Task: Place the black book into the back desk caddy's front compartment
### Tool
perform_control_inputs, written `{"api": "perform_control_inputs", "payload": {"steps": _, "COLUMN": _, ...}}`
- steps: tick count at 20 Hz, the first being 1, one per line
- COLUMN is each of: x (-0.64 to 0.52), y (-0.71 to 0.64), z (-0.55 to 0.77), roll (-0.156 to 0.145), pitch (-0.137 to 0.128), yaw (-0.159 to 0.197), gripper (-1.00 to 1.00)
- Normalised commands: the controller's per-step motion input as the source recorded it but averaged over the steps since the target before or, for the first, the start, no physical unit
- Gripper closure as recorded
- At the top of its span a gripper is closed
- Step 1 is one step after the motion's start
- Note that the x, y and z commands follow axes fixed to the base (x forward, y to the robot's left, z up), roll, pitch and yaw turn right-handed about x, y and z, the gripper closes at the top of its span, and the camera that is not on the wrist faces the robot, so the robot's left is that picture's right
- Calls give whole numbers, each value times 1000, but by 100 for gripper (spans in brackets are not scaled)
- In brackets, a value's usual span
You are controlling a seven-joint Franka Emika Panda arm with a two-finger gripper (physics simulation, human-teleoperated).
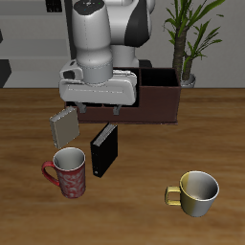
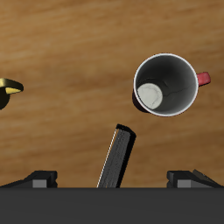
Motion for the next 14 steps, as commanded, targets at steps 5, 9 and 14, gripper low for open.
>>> {"api": "perform_control_inputs", "payload": {"steps": 5, "x": 51, "y": 2, "z": -190, "roll": -25, "pitch": -52, "yaw": -79, "gripper": -100}}
{"api": "perform_control_inputs", "payload": {"steps": 9, "x": 26, "y": -210, "z": -263, "roll": -12, "pitch": -2, "yaw": -62, "gripper": -100}}
{"api": "perform_control_inputs", "payload": {"steps": 14, "x": -38, "y": -71, "z": -200, "roll": -15, "pitch": -26, "yaw": -19, "gripper": -100}}
